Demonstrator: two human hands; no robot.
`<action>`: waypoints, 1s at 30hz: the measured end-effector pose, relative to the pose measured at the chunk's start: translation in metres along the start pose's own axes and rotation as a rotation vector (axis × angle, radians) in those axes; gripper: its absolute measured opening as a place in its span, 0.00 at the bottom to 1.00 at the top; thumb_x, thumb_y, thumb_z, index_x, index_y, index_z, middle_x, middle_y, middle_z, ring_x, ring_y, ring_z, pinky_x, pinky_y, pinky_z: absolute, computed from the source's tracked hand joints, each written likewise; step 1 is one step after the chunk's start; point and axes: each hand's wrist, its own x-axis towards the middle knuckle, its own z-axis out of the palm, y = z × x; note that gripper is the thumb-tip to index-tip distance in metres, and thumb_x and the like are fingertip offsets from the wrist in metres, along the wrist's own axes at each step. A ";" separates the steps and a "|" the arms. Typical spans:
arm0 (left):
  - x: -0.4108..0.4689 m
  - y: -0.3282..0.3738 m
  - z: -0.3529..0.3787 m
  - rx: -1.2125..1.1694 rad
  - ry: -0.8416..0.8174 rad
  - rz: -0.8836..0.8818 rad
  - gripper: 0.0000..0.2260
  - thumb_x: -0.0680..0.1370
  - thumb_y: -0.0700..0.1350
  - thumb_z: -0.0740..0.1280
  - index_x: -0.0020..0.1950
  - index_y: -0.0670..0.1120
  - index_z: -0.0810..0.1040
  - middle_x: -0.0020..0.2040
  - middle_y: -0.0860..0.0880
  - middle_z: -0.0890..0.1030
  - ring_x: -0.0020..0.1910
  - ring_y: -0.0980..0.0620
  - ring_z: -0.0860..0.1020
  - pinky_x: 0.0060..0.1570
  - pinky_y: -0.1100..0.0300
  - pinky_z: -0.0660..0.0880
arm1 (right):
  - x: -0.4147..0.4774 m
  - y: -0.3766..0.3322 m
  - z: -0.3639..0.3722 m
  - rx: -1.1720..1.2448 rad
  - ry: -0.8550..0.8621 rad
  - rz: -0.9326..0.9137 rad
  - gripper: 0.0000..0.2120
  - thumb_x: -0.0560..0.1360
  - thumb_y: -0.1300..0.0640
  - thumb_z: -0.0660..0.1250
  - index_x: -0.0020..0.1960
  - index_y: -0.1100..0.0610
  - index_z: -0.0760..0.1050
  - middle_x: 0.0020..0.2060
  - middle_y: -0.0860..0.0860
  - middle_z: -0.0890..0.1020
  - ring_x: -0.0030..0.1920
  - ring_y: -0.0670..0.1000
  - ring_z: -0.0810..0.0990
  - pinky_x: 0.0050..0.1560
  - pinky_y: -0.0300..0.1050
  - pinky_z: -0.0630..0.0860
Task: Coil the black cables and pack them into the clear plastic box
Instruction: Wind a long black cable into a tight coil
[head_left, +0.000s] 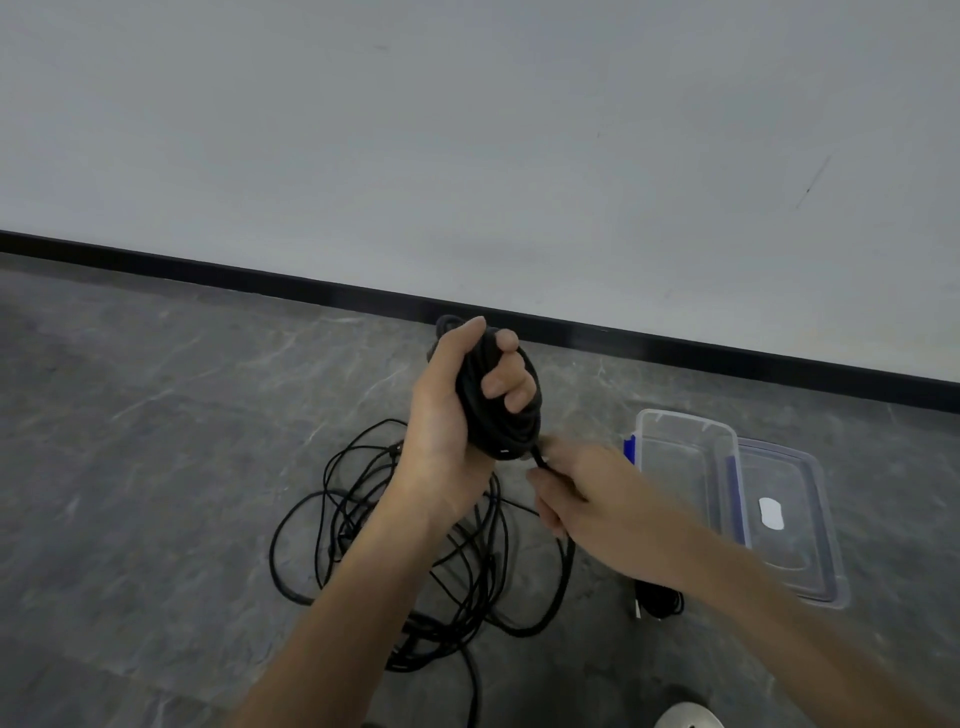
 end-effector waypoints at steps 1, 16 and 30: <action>0.000 0.001 0.001 0.005 0.012 0.019 0.12 0.80 0.48 0.57 0.40 0.45 0.73 0.27 0.53 0.65 0.28 0.55 0.65 0.34 0.65 0.67 | -0.001 -0.001 -0.001 0.068 -0.007 0.020 0.07 0.81 0.62 0.57 0.51 0.53 0.72 0.32 0.48 0.80 0.33 0.42 0.79 0.36 0.35 0.74; 0.005 0.010 -0.006 0.218 0.129 0.215 0.07 0.82 0.43 0.55 0.47 0.46 0.70 0.32 0.52 0.69 0.35 0.55 0.72 0.44 0.62 0.70 | -0.006 -0.017 -0.007 0.896 -0.068 0.307 0.08 0.80 0.61 0.60 0.55 0.62 0.76 0.29 0.52 0.78 0.35 0.50 0.82 0.38 0.41 0.78; 0.008 0.006 -0.008 0.682 0.304 0.390 0.12 0.82 0.43 0.58 0.38 0.50 0.72 0.33 0.55 0.75 0.42 0.55 0.78 0.49 0.61 0.71 | -0.017 -0.017 -0.018 1.213 -0.218 0.230 0.17 0.73 0.60 0.63 0.61 0.63 0.77 0.33 0.53 0.77 0.34 0.50 0.77 0.38 0.43 0.78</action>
